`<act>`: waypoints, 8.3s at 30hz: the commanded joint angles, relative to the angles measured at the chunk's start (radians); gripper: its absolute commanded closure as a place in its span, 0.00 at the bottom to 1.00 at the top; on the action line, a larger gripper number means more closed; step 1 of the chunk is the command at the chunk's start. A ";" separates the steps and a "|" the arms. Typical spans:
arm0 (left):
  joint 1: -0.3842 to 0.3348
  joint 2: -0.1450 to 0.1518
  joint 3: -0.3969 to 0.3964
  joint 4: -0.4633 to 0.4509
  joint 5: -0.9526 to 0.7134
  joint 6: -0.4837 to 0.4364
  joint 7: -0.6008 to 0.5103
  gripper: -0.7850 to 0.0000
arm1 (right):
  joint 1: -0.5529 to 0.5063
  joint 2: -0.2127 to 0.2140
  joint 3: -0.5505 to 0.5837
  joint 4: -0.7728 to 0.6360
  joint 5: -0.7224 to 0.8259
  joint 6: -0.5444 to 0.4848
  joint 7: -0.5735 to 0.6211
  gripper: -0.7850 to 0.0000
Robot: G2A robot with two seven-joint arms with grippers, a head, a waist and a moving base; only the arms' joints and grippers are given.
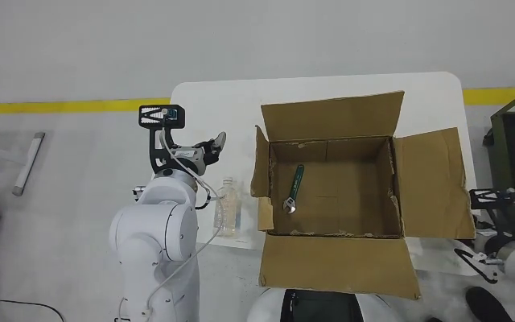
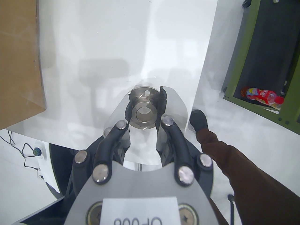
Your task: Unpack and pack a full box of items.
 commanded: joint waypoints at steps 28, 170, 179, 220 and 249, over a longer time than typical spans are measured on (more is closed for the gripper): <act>0.000 0.000 0.000 0.000 0.000 0.000 0.000 0.00 | 0.218 0.043 0.247 -0.208 0.171 -0.169 -0.038 0.87; 0.026 0.007 -0.040 0.002 0.032 0.051 0.119 0.00 | 1.046 -0.314 -1.211 0.704 -0.131 0.864 -0.078 1.00; 0.026 0.007 -0.040 0.002 0.032 0.051 0.119 0.00 | 1.005 -0.309 -1.169 0.663 -0.231 0.805 -0.019 1.00; 0.026 0.007 -0.040 0.002 0.032 0.051 0.119 0.00 | 1.002 -0.426 -1.058 0.728 -0.438 0.602 0.185 0.00; 0.026 0.007 -0.040 0.002 0.032 0.051 0.119 0.00 | 0.950 -0.451 -1.015 0.692 -0.519 0.588 0.199 0.00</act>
